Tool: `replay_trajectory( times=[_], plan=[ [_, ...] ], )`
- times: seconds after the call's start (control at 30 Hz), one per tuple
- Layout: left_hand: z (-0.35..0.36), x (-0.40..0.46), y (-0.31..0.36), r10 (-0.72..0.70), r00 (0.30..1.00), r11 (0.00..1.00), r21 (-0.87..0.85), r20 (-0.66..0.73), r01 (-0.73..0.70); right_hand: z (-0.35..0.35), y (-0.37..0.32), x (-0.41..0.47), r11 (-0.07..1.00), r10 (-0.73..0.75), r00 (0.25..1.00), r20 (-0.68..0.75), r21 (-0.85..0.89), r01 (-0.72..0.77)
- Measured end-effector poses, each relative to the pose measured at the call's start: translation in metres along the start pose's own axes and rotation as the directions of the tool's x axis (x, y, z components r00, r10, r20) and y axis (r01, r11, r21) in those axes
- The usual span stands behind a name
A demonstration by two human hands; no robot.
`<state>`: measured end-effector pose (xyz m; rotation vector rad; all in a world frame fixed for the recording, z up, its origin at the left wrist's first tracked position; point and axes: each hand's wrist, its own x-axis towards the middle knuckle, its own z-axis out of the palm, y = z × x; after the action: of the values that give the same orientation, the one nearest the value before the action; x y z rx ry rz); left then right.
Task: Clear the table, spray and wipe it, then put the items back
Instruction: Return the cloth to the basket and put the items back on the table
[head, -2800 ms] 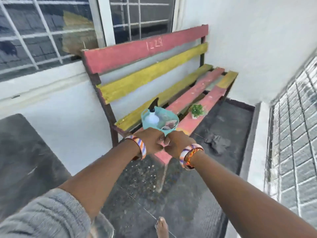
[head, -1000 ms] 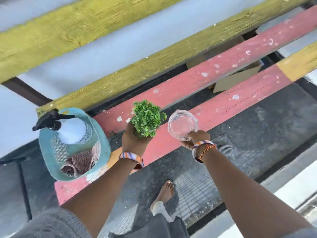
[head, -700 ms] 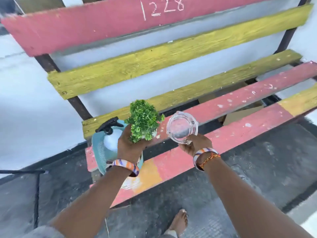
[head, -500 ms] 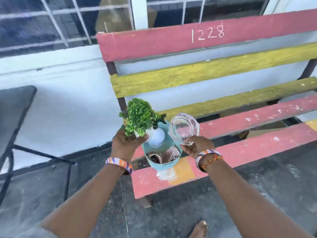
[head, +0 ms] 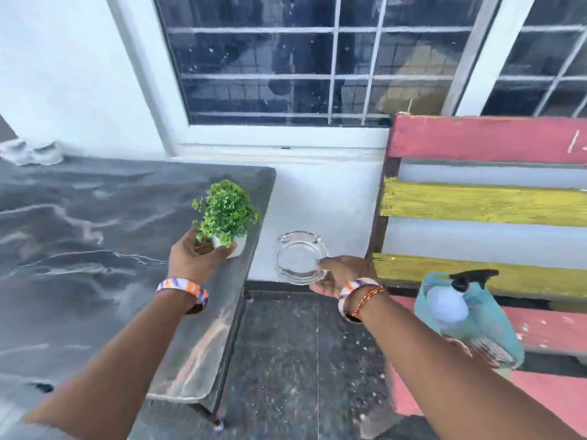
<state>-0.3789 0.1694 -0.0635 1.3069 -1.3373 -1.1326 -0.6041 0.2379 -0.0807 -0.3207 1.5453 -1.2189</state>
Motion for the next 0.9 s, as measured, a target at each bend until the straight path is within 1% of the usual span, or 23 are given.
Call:
replay_trajectory(
  times=[0.13,0.23,0.3,0.4,0.43,0.5,0.6,0.67,0.7,0.73,0.83,0.87,0.9],
  plan=[
    [-0.033,0.051,-0.018,-0.038,0.998,0.998,0.039,-0.05,0.04,0.066,0.002,0.029,0.999,-0.037,0.999,0.011,-0.03,0.037],
    [-0.048,0.091,-0.031,-0.072,0.995,0.993,0.09,-0.069,0.078,0.108,-0.002,0.056,0.998,-0.045,0.998,-0.038,-0.039,0.043],
    [-0.056,0.12,-0.037,-0.116,0.989,0.985,0.121,-0.094,0.127,0.134,-0.009,0.079,0.998,-0.033,0.997,-0.075,-0.056,0.028],
    [-0.066,0.157,-0.043,-0.146,0.977,0.966,0.189,-0.152,0.174,0.168,-0.023,0.107,0.993,-0.072,0.991,-0.115,-0.101,0.061],
    [-0.067,0.169,-0.044,-0.145,0.977,0.96,0.216,-0.156,0.177,0.176,-0.028,0.116,0.994,-0.084,0.988,-0.126,-0.085,0.073],
    [-0.065,0.189,-0.043,-0.142,0.981,0.945,0.276,-0.131,0.174,0.19,-0.038,0.129,0.996,-0.088,0.988,-0.128,-0.031,0.084],
    [-0.062,0.226,-0.046,-0.124,0.987,0.929,0.338,-0.102,0.151,0.207,-0.051,0.148,0.992,-0.125,0.987,-0.1,-0.046,0.121],
    [-0.058,0.251,-0.05,-0.09,0.994,0.93,0.352,-0.062,0.106,0.216,-0.058,0.159,0.989,-0.15,0.985,-0.084,-0.031,0.148],
    [-0.056,0.265,-0.051,-0.073,0.997,0.926,0.37,-0.035,0.08,0.222,-0.059,0.165,0.983,-0.18,0.979,-0.093,-0.052,0.175],
    [-0.054,0.278,-0.051,-0.057,0.998,0.917,0.394,-0.014,0.058,0.227,-0.061,0.169,0.972,-0.22,0.97,-0.106,-0.111,0.208],
    [-0.048,0.32,-0.051,-0.009,0.996,0.878,0.478,0.093,-0.037,0.243,-0.067,0.183,0.879,-0.352,0.923,-0.152,-0.392,0.271],
    [-0.047,0.334,-0.051,-0.009,0.991,0.862,0.504,0.134,-0.06,0.247,-0.07,0.188,0.857,-0.373,0.913,-0.164,-0.438,0.271],
    [-0.046,0.348,-0.051,-0.014,0.986,0.847,0.526,0.168,-0.077,0.251,-0.073,0.191,0.85,-0.385,0.907,-0.169,-0.449,0.277]
  ],
)
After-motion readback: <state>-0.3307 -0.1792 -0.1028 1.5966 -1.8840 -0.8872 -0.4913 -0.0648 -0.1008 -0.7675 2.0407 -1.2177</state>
